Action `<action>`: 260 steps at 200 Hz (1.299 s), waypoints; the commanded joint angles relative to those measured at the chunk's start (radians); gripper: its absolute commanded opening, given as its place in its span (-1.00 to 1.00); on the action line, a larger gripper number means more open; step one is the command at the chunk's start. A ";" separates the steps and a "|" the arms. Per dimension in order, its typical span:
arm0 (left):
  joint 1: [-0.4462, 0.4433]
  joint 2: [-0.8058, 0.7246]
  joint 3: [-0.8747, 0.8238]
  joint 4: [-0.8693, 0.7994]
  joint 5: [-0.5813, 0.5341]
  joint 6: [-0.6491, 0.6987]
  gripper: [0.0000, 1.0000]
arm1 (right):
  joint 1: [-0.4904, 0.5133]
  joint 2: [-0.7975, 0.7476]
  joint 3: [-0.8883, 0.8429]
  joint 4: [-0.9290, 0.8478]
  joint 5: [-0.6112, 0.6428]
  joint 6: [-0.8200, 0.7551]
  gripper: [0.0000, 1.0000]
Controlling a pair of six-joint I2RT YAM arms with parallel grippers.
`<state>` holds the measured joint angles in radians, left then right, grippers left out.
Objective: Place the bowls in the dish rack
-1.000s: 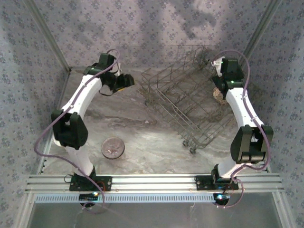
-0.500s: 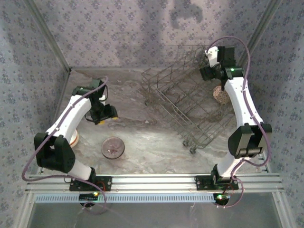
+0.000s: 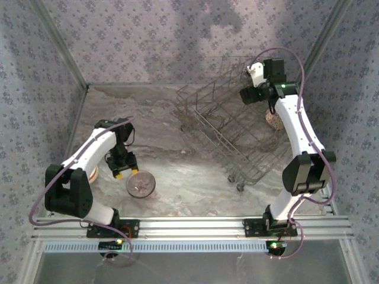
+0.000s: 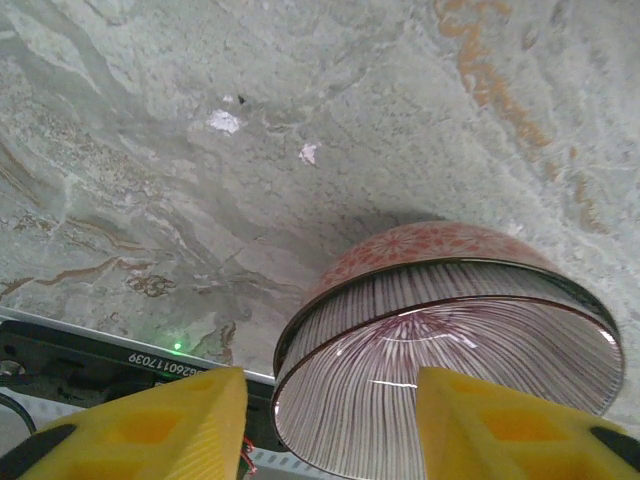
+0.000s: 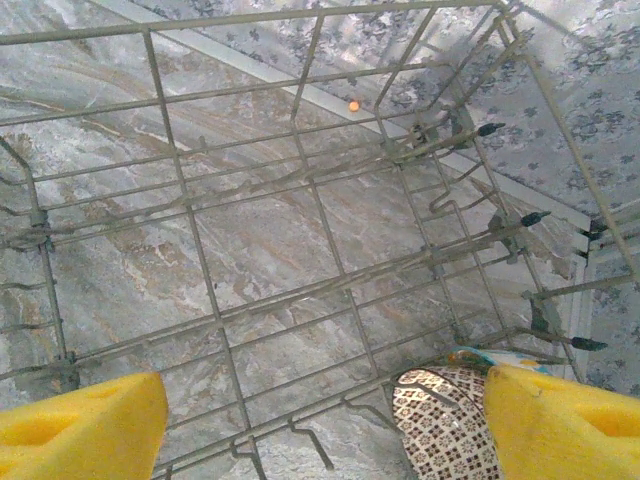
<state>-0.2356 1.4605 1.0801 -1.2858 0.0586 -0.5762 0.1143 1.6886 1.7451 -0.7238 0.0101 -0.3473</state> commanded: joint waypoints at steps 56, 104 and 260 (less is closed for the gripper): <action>-0.012 0.029 -0.048 -0.012 0.021 0.035 -0.19 | 0.002 -0.036 -0.014 -0.011 0.015 0.015 0.68; -0.068 0.071 -0.058 -0.028 -0.004 0.046 -0.24 | 0.003 -0.034 -0.024 -0.004 0.019 0.016 0.68; -0.148 0.090 -0.040 0.011 -0.073 0.057 -0.16 | 0.005 -0.037 -0.039 0.010 0.031 0.012 0.67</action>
<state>-0.3782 1.5654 1.0283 -1.2812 0.0013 -0.5323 0.1158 1.6825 1.7168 -0.7219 0.0296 -0.3473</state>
